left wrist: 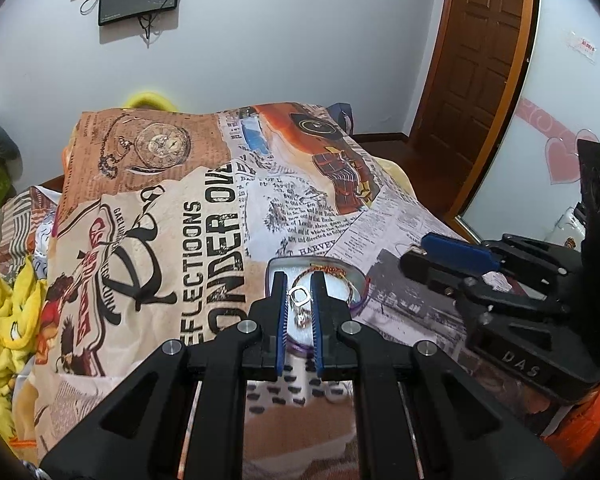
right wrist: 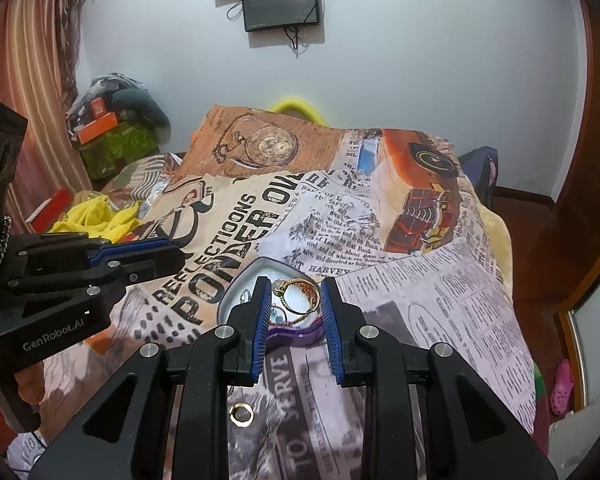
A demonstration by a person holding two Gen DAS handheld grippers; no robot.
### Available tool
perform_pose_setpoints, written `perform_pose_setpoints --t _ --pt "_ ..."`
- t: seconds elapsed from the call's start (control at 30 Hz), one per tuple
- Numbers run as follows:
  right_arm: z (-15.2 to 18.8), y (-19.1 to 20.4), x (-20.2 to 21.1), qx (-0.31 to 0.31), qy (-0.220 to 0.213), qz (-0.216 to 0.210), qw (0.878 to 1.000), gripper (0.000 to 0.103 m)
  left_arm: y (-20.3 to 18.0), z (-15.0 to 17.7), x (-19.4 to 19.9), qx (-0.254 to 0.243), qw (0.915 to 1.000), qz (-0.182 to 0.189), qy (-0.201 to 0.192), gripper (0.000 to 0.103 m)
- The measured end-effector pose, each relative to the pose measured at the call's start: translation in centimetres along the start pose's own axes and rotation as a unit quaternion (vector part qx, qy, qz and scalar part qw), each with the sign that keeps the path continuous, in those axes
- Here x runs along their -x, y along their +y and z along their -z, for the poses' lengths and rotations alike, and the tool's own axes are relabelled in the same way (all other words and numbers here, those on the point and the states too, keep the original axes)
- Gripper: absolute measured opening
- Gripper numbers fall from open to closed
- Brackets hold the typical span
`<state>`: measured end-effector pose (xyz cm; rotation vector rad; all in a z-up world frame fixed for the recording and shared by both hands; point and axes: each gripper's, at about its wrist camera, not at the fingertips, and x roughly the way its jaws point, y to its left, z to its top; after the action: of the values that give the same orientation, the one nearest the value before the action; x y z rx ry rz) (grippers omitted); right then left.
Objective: Organize jewelry
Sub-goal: 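Carry both held rings over the purple heart tin, then open both tools to drop the rings into the tin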
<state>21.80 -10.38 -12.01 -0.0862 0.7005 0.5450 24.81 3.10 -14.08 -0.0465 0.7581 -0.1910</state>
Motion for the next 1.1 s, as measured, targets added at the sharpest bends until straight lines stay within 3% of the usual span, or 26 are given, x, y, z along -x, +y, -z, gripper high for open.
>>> perform_pose_setpoints --t 0.7,1.1 --pt "0.2 -1.7 -6.8 -0.021 0.077 -0.052 0.995 0.023 1.6 -1.6 -8.0 0.014 0.9959 0.044 0.077 0.009" --pt "0.5 -0.5 -8.0 0.007 0.09 -0.036 0.995 0.023 2.4 -1.5 -8.5 0.023 0.9947 0.049 0.087 0.009"
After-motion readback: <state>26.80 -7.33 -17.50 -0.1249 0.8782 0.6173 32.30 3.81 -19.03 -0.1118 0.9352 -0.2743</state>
